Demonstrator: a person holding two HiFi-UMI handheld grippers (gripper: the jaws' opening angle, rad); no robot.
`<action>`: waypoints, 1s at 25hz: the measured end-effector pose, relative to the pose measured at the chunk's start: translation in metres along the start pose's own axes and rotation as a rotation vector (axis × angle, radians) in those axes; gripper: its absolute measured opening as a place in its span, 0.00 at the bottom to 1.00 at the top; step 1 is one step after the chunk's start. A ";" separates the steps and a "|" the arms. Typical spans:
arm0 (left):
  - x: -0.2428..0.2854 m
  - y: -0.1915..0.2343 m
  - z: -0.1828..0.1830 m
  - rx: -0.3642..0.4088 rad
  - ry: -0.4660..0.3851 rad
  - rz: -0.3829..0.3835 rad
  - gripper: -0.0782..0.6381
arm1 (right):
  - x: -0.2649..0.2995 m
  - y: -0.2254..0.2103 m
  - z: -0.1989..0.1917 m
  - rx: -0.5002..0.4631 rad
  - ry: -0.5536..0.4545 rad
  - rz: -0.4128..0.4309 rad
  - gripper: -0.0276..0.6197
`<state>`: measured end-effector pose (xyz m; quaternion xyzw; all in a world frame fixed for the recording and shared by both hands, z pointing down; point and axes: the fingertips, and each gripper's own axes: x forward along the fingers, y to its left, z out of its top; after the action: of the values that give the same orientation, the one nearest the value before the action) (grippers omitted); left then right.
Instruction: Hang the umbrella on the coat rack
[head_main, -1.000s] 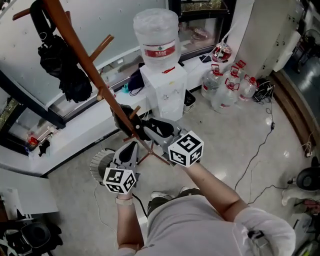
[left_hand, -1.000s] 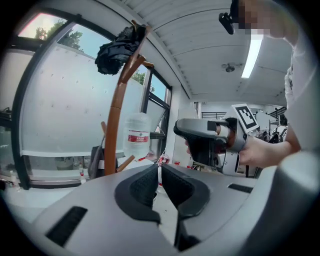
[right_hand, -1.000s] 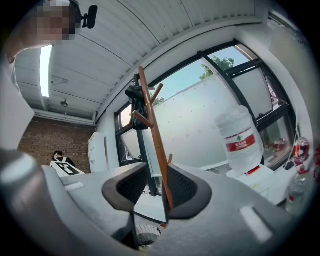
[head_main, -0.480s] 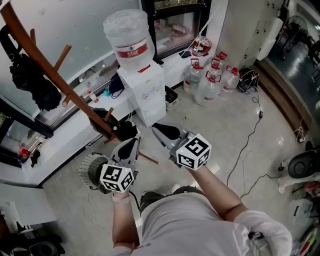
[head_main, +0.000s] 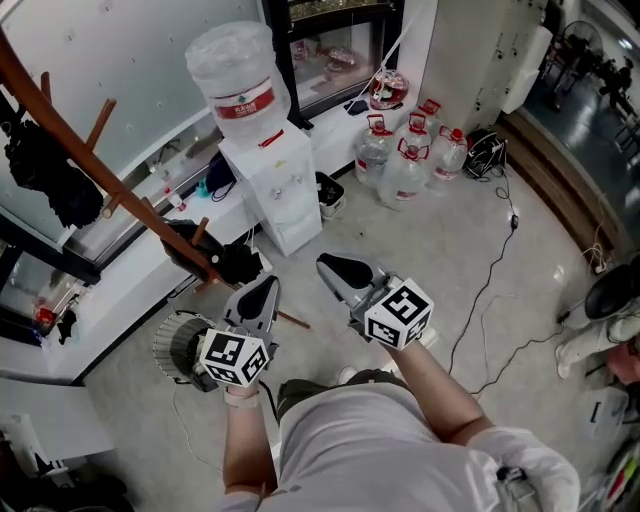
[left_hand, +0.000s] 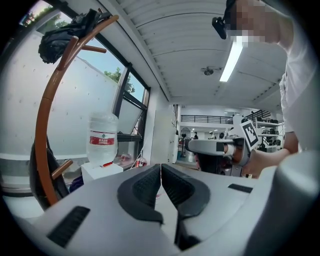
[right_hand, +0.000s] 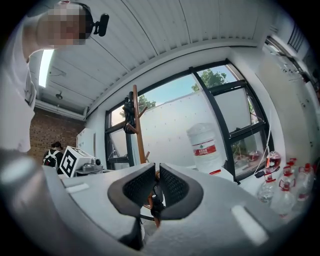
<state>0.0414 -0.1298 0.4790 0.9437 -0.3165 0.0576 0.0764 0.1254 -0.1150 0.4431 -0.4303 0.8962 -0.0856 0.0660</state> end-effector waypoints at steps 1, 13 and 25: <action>0.001 -0.002 0.000 0.000 -0.003 -0.004 0.12 | -0.003 0.000 -0.001 -0.002 -0.003 -0.002 0.09; 0.011 -0.016 -0.011 0.004 0.000 -0.045 0.12 | -0.025 -0.003 -0.011 -0.037 0.013 -0.038 0.09; 0.013 -0.020 -0.018 -0.006 0.011 -0.061 0.12 | -0.028 -0.011 -0.028 0.000 0.046 -0.066 0.09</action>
<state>0.0626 -0.1180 0.4964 0.9524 -0.2873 0.0597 0.0828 0.1460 -0.0975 0.4738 -0.4578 0.8827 -0.0975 0.0425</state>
